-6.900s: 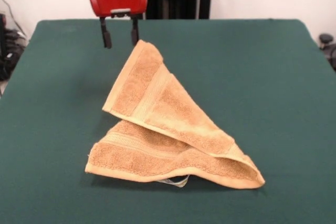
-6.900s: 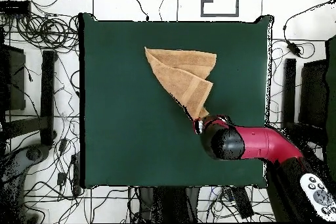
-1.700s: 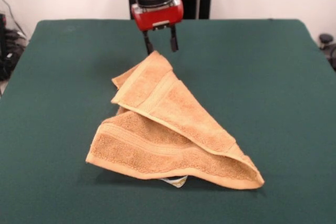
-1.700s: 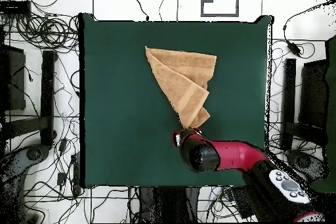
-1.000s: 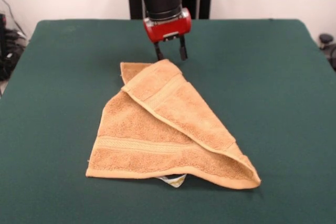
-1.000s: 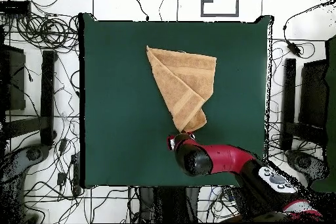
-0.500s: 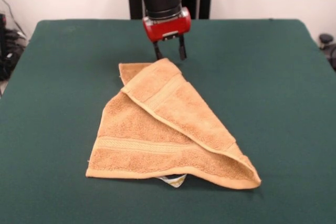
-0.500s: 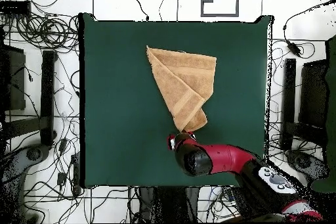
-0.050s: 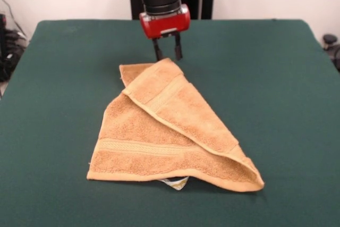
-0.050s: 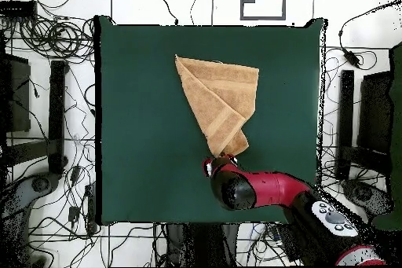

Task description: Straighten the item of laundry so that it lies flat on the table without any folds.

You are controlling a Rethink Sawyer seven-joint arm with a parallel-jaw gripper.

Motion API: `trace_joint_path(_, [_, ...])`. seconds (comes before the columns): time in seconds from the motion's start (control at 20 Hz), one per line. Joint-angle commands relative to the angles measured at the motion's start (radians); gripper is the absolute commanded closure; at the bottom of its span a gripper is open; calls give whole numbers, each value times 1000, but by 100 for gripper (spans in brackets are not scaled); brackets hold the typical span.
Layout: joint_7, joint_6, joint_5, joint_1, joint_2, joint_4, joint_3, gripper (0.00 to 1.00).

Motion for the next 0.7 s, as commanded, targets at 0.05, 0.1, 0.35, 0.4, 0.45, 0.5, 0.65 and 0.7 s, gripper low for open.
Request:
trace_joint_path(0.05, [79, 3, -23, 21, 13, -43, 42, 100])
trace_joint_path(0.1, [79, 6, -22, 19, 13, -42, 44, 100])
trace_joint_path(0.35, [80, 3, -23, 16, 13, -38, 47, 100])
trace_joint_path(0.4, [80, 3, -23, 16, 12, -38, 47, 100])
trace_joint_path(0.45, [80, 5, -21, 15, 13, -37, 48, 100])
trace_joint_path(0.5, [81, 3, -21, 15, 13, -37, 48, 100])
trace_joint_path(0.65, [87, -6, -22, 19, 13, -35, 44, 100])
trace_joint_path(0.7, [88, -8, -22, 21, 11, -33, 42, 100])
